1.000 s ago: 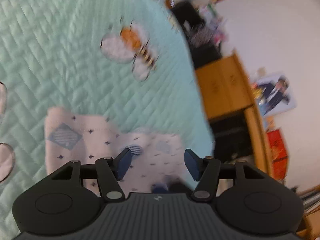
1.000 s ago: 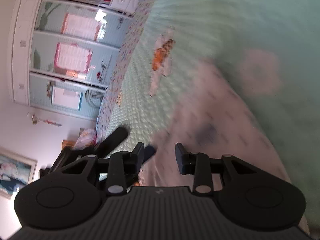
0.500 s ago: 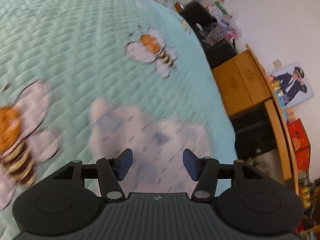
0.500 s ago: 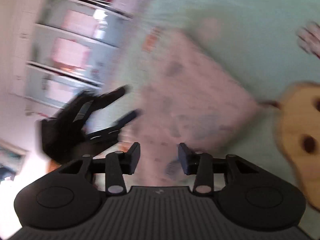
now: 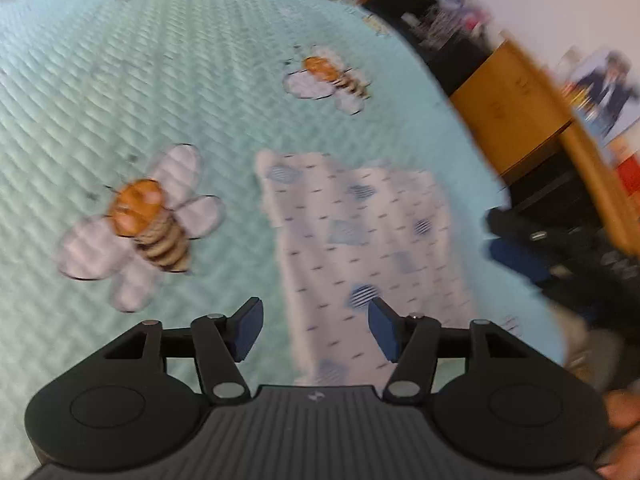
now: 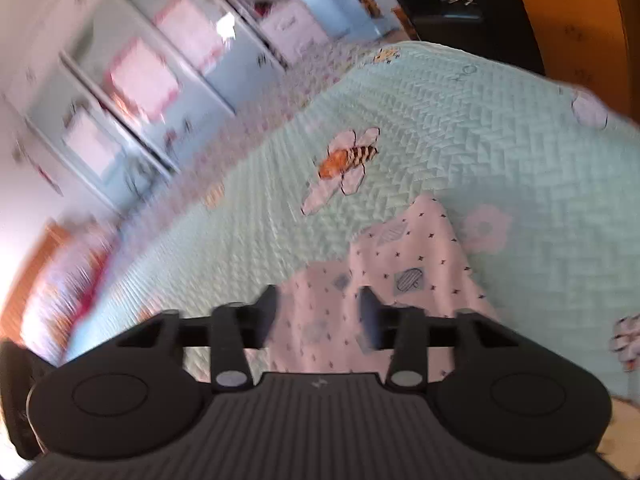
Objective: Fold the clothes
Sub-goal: 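Open both grippers and release the folded sleepsuit onto the quilt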
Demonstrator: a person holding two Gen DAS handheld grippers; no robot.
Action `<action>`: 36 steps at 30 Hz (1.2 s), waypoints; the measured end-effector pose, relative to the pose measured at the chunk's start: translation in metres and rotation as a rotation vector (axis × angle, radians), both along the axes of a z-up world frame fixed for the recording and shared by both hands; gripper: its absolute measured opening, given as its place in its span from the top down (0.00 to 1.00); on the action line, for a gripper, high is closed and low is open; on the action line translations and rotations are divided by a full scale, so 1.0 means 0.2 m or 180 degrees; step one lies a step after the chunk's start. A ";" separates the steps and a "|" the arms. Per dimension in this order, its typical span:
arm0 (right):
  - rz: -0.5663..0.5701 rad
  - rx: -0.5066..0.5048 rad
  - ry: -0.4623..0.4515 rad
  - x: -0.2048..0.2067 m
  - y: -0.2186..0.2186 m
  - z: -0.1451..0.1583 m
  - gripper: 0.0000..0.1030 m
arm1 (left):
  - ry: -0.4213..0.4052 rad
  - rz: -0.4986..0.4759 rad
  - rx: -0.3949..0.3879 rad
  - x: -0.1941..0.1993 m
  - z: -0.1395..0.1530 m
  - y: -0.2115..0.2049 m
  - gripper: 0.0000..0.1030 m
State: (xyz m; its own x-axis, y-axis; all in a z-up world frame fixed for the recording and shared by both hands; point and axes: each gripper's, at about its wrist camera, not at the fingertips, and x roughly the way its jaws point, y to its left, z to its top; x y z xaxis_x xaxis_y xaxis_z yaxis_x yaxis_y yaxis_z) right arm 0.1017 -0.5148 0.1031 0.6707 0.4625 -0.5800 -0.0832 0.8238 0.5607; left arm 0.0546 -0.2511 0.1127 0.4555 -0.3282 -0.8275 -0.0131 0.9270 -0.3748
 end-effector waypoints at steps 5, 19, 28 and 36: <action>0.0229 -0.1119 0.0227 -0.06 0.08 0.16 0.24 | 0.0458 -0.0217 0.0881 0.06 0.05 -0.15 0.36; 0.0654 -0.2133 0.1164 -0.04 0.22 0.10 0.24 | 0.1273 -0.0127 0.1019 0.08 -0.09 -0.33 0.36; 0.0744 -0.2146 0.1255 -0.05 0.23 0.06 0.24 | 0.1393 -0.0090 0.0993 0.07 -0.15 -0.31 0.36; 0.0745 -0.2112 0.1241 -0.05 0.23 0.07 0.24 | 0.1385 -0.0081 0.0976 0.06 -0.16 -0.30 0.36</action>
